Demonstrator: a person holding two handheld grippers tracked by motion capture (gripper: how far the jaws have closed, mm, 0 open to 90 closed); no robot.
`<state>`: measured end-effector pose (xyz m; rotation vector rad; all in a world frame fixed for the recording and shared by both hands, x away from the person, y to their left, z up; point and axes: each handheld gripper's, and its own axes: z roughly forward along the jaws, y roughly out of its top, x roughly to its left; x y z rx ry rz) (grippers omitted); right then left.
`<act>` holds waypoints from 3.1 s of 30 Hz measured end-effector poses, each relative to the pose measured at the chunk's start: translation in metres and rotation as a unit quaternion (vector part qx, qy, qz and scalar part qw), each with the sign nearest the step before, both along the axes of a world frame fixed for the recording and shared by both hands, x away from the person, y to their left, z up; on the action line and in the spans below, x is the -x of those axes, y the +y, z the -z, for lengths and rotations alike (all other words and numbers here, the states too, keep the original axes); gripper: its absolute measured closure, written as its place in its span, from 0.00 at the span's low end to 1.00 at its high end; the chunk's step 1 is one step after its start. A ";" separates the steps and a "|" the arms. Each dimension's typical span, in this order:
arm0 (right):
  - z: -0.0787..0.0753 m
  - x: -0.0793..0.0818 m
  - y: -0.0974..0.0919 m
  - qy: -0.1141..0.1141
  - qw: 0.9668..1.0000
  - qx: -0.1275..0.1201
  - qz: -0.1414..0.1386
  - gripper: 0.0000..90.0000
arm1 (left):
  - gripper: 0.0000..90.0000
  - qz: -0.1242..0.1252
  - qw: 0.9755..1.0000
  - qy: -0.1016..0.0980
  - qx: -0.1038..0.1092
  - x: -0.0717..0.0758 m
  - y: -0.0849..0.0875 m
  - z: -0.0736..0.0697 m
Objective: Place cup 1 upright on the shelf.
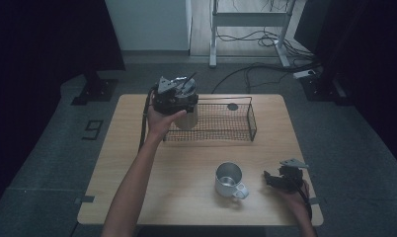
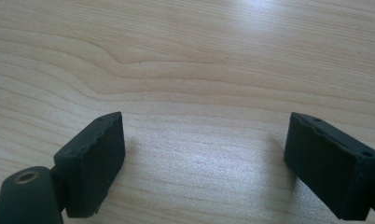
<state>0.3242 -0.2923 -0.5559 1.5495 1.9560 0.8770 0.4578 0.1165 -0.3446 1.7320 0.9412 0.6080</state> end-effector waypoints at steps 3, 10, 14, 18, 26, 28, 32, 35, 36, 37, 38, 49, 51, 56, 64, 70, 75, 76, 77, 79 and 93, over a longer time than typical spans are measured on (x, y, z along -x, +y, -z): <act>0.000 0.000 0.000 0.000 1.000 0.000 0.002 0.14 | 0.04 -0.002 1.000 0.004 -0.001 -0.004 0.000 0.001; 0.000 0.000 0.001 0.000 1.000 0.001 0.006 0.14 | 0.04 -0.004 1.000 0.014 -0.005 -0.015 -0.002 0.003; 0.000 0.000 0.001 0.000 1.000 0.001 0.006 0.14 | 0.04 -0.006 1.000 0.015 -0.004 -0.023 -0.003 0.005; 0.000 0.000 0.001 0.001 1.000 -0.001 0.007 0.14 | 0.04 -0.008 1.000 0.019 -0.002 -0.030 -0.004 0.010; 0.000 0.001 0.001 0.000 1.000 -0.001 0.007 0.14 | 0.04 -0.008 0.999 0.031 -0.005 -0.040 -0.007 0.022; 0.000 0.001 0.001 0.000 1.000 -0.001 0.007 0.14 | 0.04 -0.008 0.999 0.031 -0.007 -0.041 -0.007 0.023; 0.000 0.001 0.001 0.001 1.000 0.000 0.008 0.14 | 0.04 -0.013 0.999 0.036 -0.009 -0.044 -0.009 0.028; 0.000 0.001 0.001 0.001 1.000 0.000 0.008 0.14 | 0.04 -0.014 0.999 0.037 -0.010 -0.046 -0.010 0.030; 0.000 0.001 0.001 0.001 1.000 0.000 0.008 0.14 | 0.04 -0.015 0.999 0.039 -0.012 -0.047 -0.011 0.031; 0.000 0.001 0.001 0.001 1.000 0.000 0.008 0.14 | 0.04 -0.015 0.999 0.039 -0.013 -0.047 -0.012 0.032; 0.000 0.001 0.001 0.001 1.000 0.000 0.008 0.14 | 0.04 -0.015 0.999 0.039 -0.014 -0.048 -0.012 0.033; 0.000 0.001 0.001 0.001 1.000 0.000 0.009 0.14 | 0.04 -0.026 0.998 0.049 -0.011 -0.055 -0.010 0.050; 0.000 0.001 0.001 0.001 1.000 0.000 0.008 0.14 | 0.04 -0.028 0.998 0.054 -0.009 -0.056 -0.009 0.055; 0.000 0.001 0.001 0.001 1.000 0.000 0.008 0.14 | 0.04 -0.031 0.998 0.062 -0.014 -0.058 -0.009 0.065; 0.000 0.001 0.001 0.001 1.000 0.000 0.008 0.14 | 0.04 -0.038 0.997 0.071 -0.015 -0.062 -0.006 0.076; 0.000 0.001 0.001 0.001 1.000 0.000 0.008 0.14 | 0.04 -0.045 0.996 0.075 -0.019 -0.065 -0.005 0.082; 0.000 0.001 0.001 0.001 1.000 0.000 0.009 0.14 | 0.04 -0.048 0.996 0.077 -0.021 -0.067 -0.004 0.085; 0.000 0.001 0.001 0.001 1.000 0.000 0.009 0.14 | 0.04 -0.051 0.995 0.078 -0.022 -0.067 -0.004 0.087; 0.000 0.001 0.001 0.001 1.000 0.000 0.009 0.14 | 0.04 -0.051 0.995 0.079 -0.023 -0.067 -0.004 0.088; 0.000 0.001 0.001 0.001 1.000 0.000 0.009 0.14 | 0.04 -0.055 0.995 0.081 -0.027 -0.068 -0.004 0.090; 0.000 0.001 0.001 0.001 1.000 0.000 0.008 0.14 | 0.04 -0.064 0.993 0.089 -0.031 -0.071 -0.003 0.103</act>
